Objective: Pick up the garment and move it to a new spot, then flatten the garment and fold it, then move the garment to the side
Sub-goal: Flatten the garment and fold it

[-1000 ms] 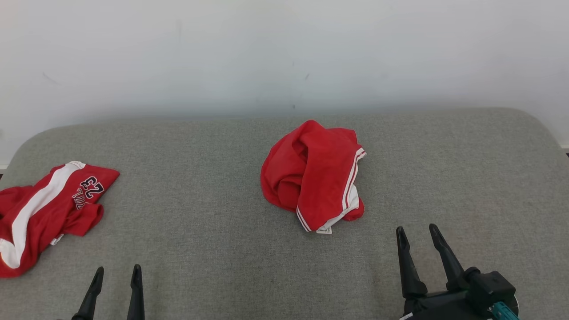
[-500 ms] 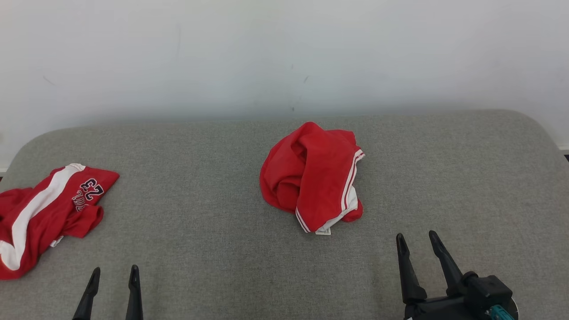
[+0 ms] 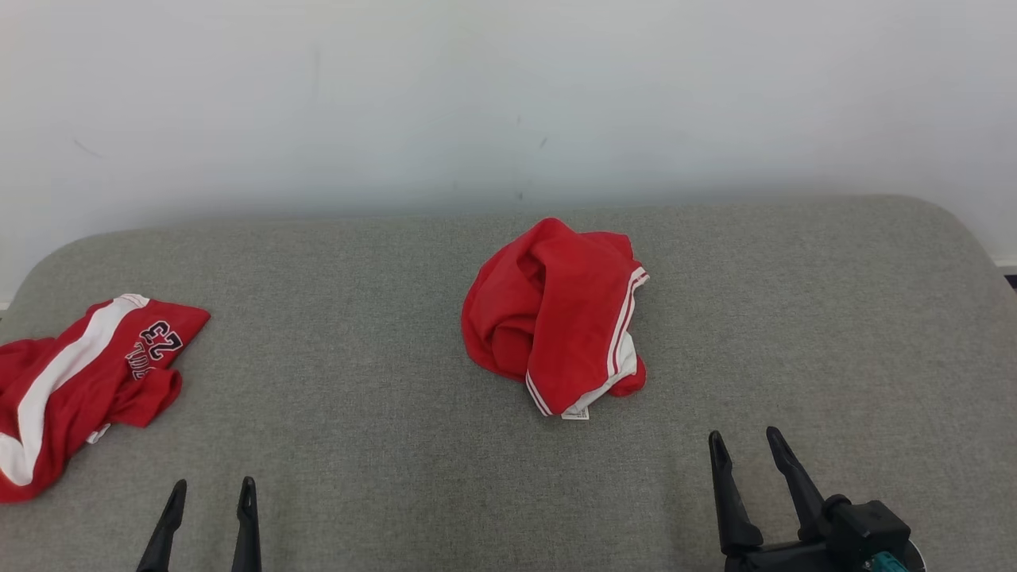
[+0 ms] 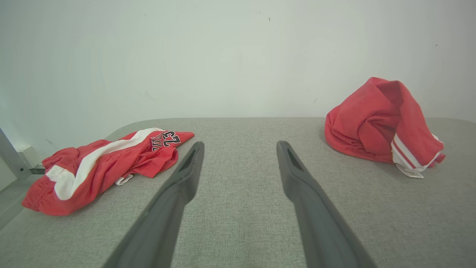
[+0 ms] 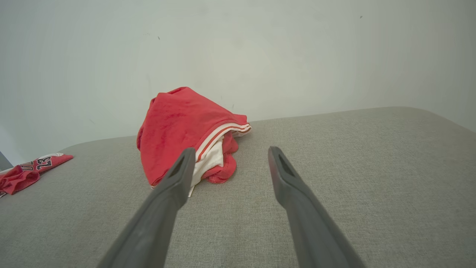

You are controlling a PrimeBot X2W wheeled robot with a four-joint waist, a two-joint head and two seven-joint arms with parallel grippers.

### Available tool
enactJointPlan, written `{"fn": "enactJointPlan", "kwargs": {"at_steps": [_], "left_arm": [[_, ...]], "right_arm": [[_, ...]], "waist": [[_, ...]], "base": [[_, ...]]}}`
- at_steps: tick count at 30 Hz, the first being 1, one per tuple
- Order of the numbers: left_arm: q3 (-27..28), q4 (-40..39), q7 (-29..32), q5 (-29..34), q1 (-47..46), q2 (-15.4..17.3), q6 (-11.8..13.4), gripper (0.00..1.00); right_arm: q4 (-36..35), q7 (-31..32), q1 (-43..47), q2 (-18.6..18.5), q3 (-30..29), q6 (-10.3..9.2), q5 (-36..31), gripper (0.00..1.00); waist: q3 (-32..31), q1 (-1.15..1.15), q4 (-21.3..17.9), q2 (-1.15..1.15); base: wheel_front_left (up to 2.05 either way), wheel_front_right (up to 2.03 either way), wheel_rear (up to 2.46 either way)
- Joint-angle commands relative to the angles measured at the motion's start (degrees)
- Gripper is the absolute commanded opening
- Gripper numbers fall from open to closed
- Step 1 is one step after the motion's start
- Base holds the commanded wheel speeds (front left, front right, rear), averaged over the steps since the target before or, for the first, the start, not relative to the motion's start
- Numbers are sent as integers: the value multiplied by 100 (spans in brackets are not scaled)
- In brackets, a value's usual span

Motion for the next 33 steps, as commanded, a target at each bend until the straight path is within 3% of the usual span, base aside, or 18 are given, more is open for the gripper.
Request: {"fn": "enactJointPlan", "kwargs": {"at_steps": [1,33], "left_arm": [[-5,6,-19,43,6,12,-6,100],[41,22,-20,133,21,-14,-2,100]], "right_arm": [[11,-3,17,7,-5,-12,-43,100],[127,-3,-3,8,51,-12,33,100]], "waist": [[1,0,0,0],[12,0,6,0]], "base": [[0,0,0],[0,0,0]]}}
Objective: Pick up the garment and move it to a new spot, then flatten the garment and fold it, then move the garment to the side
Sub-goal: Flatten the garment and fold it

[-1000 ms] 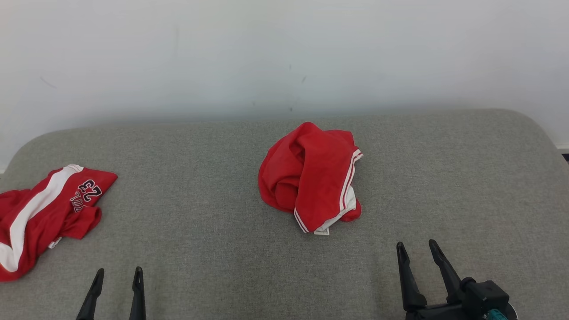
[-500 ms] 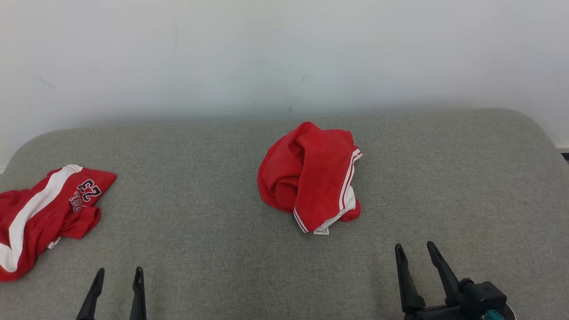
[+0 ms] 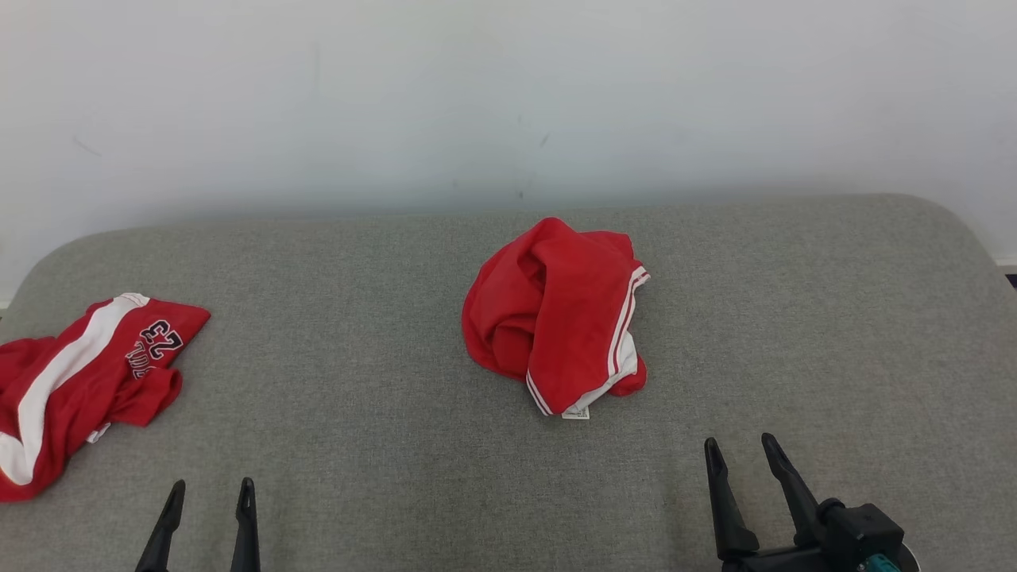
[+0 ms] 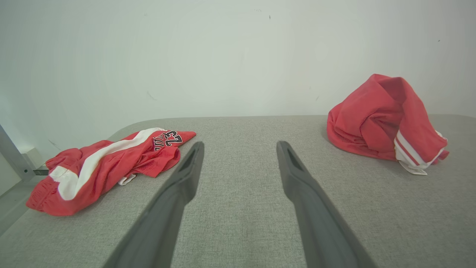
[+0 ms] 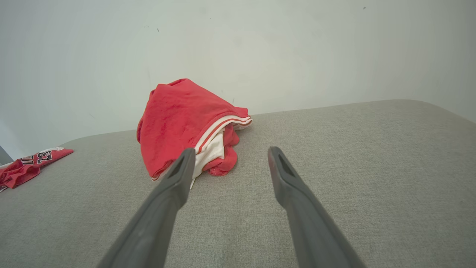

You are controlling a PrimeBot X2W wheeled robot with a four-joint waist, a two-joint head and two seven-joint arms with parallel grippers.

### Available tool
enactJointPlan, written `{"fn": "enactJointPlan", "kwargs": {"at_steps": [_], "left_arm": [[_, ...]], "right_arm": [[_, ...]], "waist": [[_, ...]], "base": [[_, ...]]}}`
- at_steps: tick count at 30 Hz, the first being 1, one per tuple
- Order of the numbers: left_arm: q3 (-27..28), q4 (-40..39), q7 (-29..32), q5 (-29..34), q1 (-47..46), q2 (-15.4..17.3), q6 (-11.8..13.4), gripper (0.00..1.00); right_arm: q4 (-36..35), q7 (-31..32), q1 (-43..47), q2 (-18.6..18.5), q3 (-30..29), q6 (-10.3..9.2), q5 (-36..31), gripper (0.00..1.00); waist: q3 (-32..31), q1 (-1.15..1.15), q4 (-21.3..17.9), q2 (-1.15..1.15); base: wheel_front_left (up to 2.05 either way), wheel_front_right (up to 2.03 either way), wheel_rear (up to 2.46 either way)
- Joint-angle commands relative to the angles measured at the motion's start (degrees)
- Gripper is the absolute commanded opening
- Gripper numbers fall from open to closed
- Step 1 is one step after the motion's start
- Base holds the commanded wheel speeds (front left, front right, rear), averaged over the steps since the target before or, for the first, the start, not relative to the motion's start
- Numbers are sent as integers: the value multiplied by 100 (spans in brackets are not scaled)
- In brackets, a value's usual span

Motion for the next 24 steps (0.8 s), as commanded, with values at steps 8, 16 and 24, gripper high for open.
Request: {"fn": "enactJointPlan", "kwargs": {"at_steps": [8,16,24], "left_arm": [[7,-4,-20,16,-8,-45,6,100],[-42,3,-20,-5,-117,-70,7,100],[-260,38,-20,-35,-421,-95,7,100]], "right_arm": [[80,-3,-86,8,48,-12,21,100],[555,-2,-827,7,444,-12,-100,100],[1934,-3,-2197,-139,692,-12,-40,100]], "waist": [[25,0,43,0],[166,0,122,0],[550,0,422,0]], "base": [[0,0,0],[0,0,0],[0,0,0]]}}
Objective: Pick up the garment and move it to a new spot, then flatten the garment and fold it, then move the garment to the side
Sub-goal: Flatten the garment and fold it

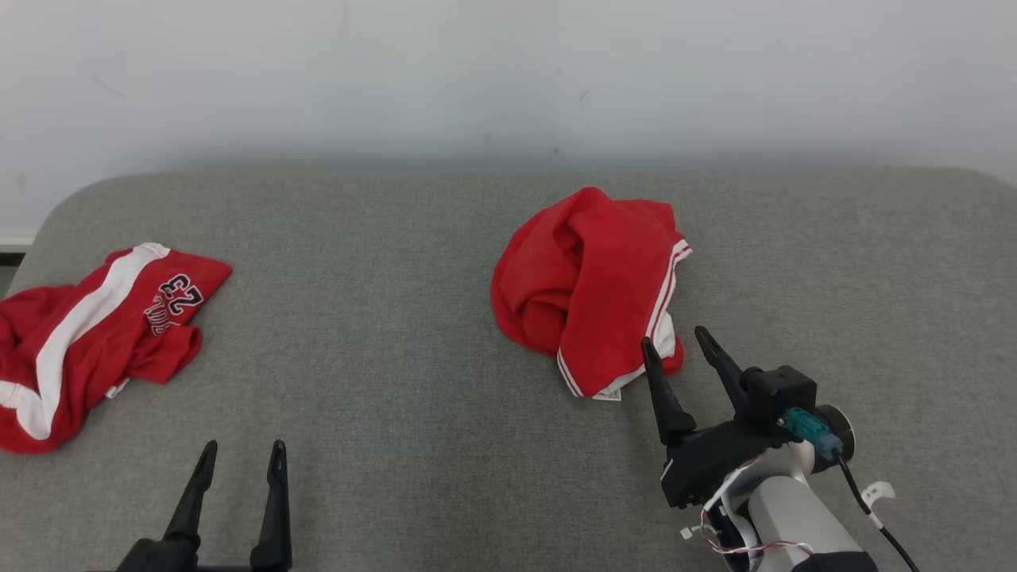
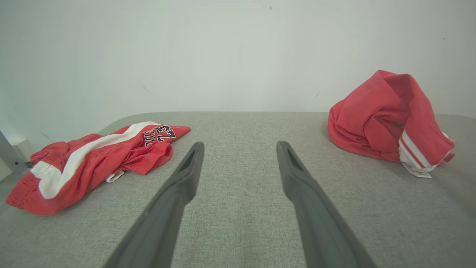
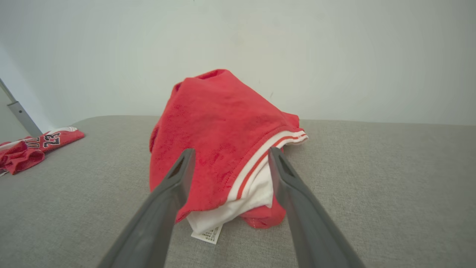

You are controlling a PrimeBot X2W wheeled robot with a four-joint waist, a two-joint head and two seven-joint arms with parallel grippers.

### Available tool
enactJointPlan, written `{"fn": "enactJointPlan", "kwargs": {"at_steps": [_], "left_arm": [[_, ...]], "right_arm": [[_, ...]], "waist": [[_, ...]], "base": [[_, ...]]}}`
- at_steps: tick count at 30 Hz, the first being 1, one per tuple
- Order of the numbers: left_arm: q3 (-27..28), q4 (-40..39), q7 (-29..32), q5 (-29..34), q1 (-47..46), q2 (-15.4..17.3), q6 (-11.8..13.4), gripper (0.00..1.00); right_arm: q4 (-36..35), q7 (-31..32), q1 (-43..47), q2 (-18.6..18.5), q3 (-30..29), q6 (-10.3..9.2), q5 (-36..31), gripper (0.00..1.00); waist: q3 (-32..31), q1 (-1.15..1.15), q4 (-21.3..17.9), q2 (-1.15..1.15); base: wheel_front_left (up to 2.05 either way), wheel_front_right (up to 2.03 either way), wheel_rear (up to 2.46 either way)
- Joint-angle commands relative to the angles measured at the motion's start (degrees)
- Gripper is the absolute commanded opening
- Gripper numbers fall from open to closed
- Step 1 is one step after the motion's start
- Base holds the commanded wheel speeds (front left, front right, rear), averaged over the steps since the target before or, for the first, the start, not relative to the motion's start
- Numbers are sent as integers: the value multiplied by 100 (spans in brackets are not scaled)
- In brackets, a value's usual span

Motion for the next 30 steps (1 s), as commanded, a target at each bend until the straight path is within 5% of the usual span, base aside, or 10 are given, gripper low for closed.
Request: {"fn": "enactJointPlan", "kwargs": {"at_steps": [1,12,13,30], "left_arm": [[-16,16,-20,7,-102,-21,8,100],[-163,162,-20,-109,-360,29,8,100],[-158,165,-20,-123,-396,21,8,100],[6,100,-20,-212,32,-72,8,100]], "right_arm": [[216,-1,-146,-29,43,-12,66,100],[2223,-2,-1182,4,243,-12,615,100],[2272,-2,-1290,16,320,-12,720,0],[-382,-2,258,-455,-25,-13,649,0]], "waist": [[175,-2,179,0],[401,-2,496,0],[411,-2,517,0],[-153,-2,-159,0]], "base": [[0,0,0],[0,0,0],[0,0,0],[0,0,0]]}}
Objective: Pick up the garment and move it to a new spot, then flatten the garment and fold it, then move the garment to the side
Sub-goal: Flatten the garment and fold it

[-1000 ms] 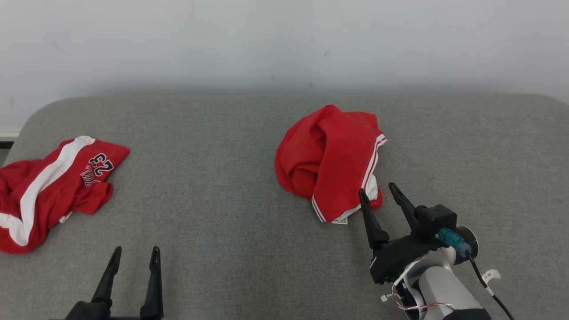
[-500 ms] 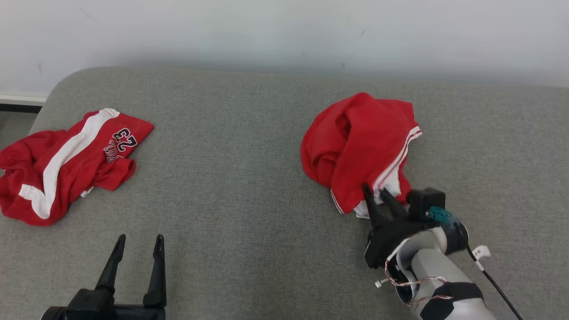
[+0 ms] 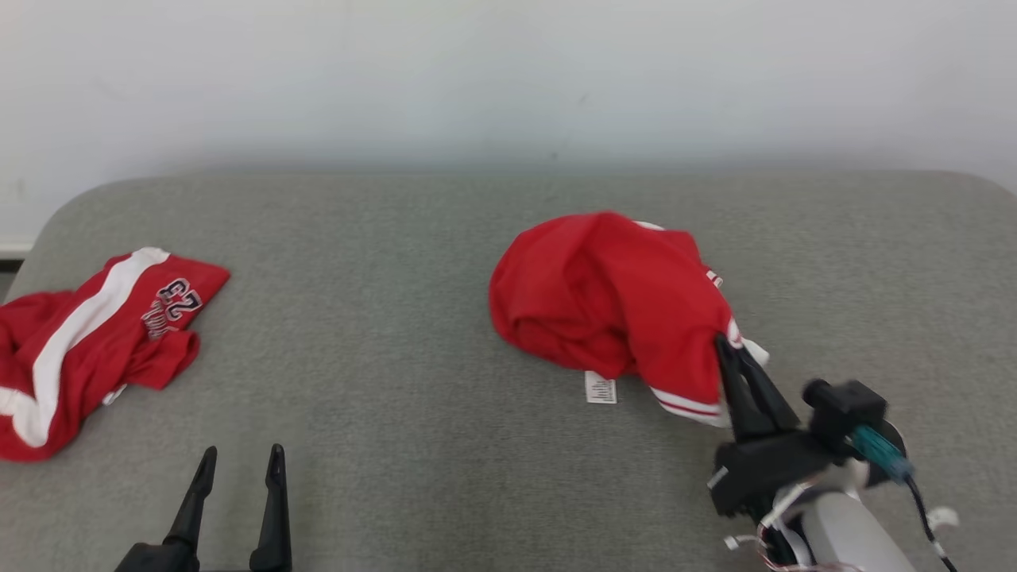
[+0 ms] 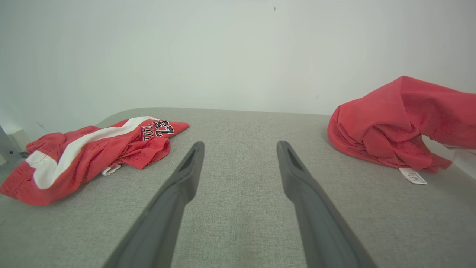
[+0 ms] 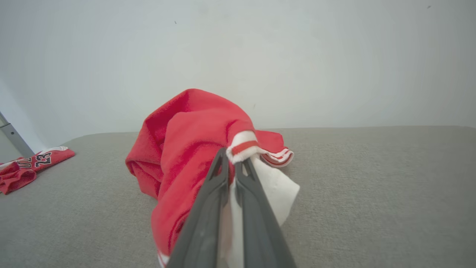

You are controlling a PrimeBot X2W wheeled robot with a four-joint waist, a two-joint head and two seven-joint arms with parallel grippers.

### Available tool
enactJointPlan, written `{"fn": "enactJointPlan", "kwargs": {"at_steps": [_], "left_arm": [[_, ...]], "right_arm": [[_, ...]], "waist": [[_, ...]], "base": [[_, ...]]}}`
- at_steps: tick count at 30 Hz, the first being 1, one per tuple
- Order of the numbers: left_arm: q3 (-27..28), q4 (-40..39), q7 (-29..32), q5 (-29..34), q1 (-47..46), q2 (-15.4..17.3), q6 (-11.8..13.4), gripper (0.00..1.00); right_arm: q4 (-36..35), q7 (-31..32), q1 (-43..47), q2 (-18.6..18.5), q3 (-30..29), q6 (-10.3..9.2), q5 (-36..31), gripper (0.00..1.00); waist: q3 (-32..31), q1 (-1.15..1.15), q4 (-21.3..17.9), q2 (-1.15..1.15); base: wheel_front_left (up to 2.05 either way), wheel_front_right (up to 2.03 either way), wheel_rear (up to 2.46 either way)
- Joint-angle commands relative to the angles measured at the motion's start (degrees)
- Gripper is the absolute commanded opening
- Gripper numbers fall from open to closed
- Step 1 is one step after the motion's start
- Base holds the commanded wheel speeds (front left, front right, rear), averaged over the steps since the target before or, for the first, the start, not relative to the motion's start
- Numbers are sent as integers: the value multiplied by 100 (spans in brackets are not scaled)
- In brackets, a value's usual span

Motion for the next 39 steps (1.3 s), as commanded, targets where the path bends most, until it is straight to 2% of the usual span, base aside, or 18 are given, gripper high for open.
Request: {"fn": "enactJointPlan", "kwargs": {"at_steps": [1,8,13,16,17,18,29,39], "left_arm": [[4,-12,-20,-23,91,-21,8,100],[-94,-21,-20,-57,76,-75,8,100],[-149,10,-20,-72,0,-90,8,100],[-162,27,-20,-81,16,-81,8,100],[-157,33,-20,-84,33,-76,8,100],[-152,37,-20,-83,55,-68,8,100],[-89,-8,-20,-73,173,-33,8,100],[-150,5,-20,-28,157,-41,8,100]], "right_arm": [[-35,-3,95,-28,-20,-13,19,0],[-616,-3,962,-299,-601,-13,49,0],[-658,-3,1392,-277,-1127,-13,-12,0],[-582,-3,1562,-198,-1178,-13,-25,0],[-575,-3,1581,-182,-1191,-13,-50,40],[-612,-4,1583,-169,-1218,-13,-86,100],[-1324,-3,1613,18,-1368,-13,-311,100],[-1016,-3,1324,11,-1160,-13,-307,100]], "waist": [[-144,1,-213,0],[-66,1,-438,0],[-59,1,-421,0],[-91,1,-396,0],[-105,1,-393,0],[-124,1,-391,0],[-268,1,-398,0],[-317,1,-257,0]], "base": [[0,0,0],[0,0,0],[0,0,0],[0,0,0],[0,0,0],[0,0,0],[0,0,0],[0,0,0]]}}
